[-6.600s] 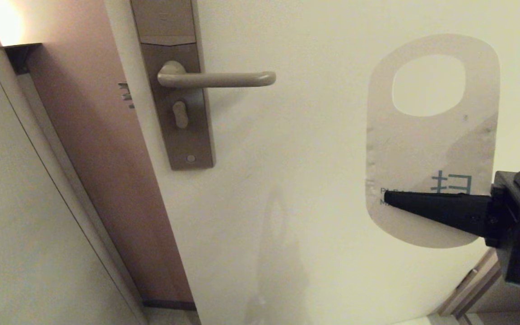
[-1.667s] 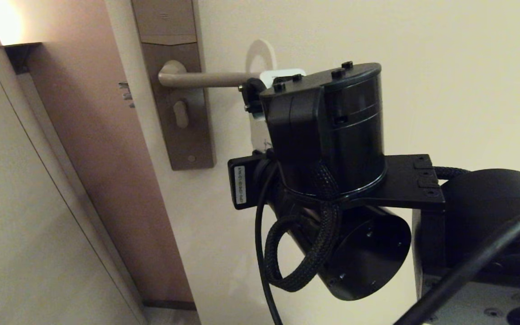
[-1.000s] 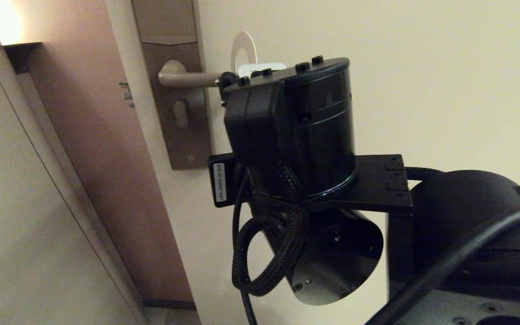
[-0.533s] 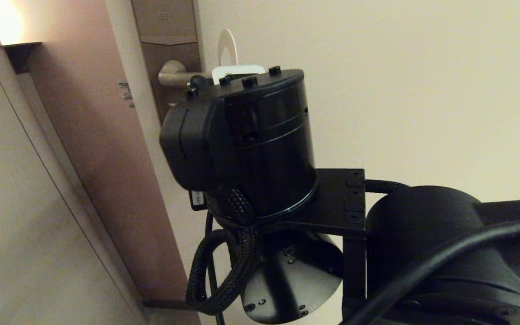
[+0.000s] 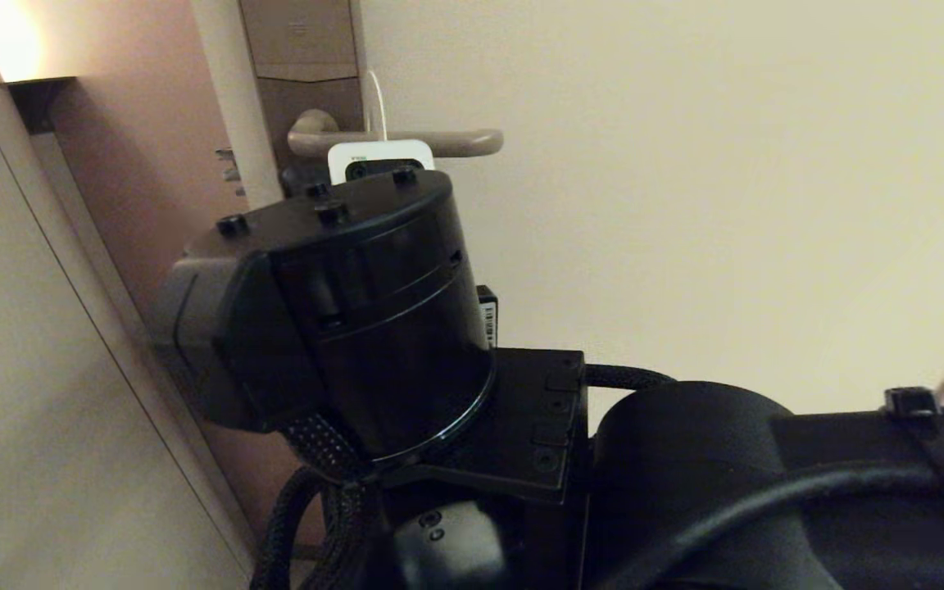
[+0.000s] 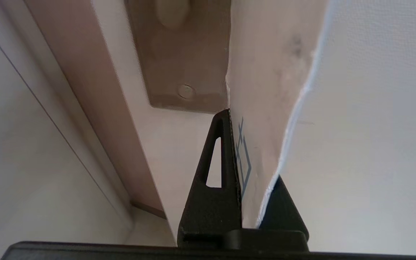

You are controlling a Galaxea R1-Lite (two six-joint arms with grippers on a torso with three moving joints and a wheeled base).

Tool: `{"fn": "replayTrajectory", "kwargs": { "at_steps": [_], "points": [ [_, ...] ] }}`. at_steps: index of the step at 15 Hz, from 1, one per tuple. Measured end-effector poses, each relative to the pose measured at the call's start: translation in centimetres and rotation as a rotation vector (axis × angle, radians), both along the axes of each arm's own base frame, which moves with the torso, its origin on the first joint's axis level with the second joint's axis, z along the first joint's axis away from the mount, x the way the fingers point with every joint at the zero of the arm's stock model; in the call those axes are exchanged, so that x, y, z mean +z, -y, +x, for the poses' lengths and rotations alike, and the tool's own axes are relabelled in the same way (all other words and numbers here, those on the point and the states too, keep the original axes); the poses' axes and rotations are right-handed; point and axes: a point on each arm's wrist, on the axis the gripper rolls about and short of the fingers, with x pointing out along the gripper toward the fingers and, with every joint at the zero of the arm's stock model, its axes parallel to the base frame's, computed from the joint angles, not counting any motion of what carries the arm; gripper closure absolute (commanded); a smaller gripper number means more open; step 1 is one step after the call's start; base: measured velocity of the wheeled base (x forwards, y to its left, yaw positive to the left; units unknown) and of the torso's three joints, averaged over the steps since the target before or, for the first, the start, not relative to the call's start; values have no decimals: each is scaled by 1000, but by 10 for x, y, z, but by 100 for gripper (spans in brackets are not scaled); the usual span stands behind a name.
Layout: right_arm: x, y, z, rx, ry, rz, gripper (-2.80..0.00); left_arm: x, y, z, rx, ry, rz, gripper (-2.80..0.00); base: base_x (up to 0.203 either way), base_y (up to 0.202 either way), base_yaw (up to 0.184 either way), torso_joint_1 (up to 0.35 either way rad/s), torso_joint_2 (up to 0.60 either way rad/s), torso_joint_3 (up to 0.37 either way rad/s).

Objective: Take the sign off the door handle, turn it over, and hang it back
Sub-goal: Hang the sign back with the other side facing out

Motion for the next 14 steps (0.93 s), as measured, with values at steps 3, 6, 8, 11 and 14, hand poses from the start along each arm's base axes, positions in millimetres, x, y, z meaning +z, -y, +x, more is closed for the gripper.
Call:
{"fn": "replayTrajectory", "kwargs": {
  "at_steps": [3,6,8,11,14],
  "points": [
    [1,-9,1,5,7,19,0,0,0,0,0,0,0,0,0,0,0,0,0,0],
    [-4,-14,3,6,5,14,0,0,0,0,1,0,0,0,0,0,0,0,0,0],
    [-8,-17,3,6,2,6,0,0,0,0,1,0,0,0,0,0,0,0,0,0],
    [-11,-18,4,5,-1,-2,0,0,0,0,1,0,0,0,0,0,0,0,0,0],
    [-13,-19,4,5,-2,-5,-280,0,0,0,0,0,0,0,0,0,0,0,0,0]
  ]
}}
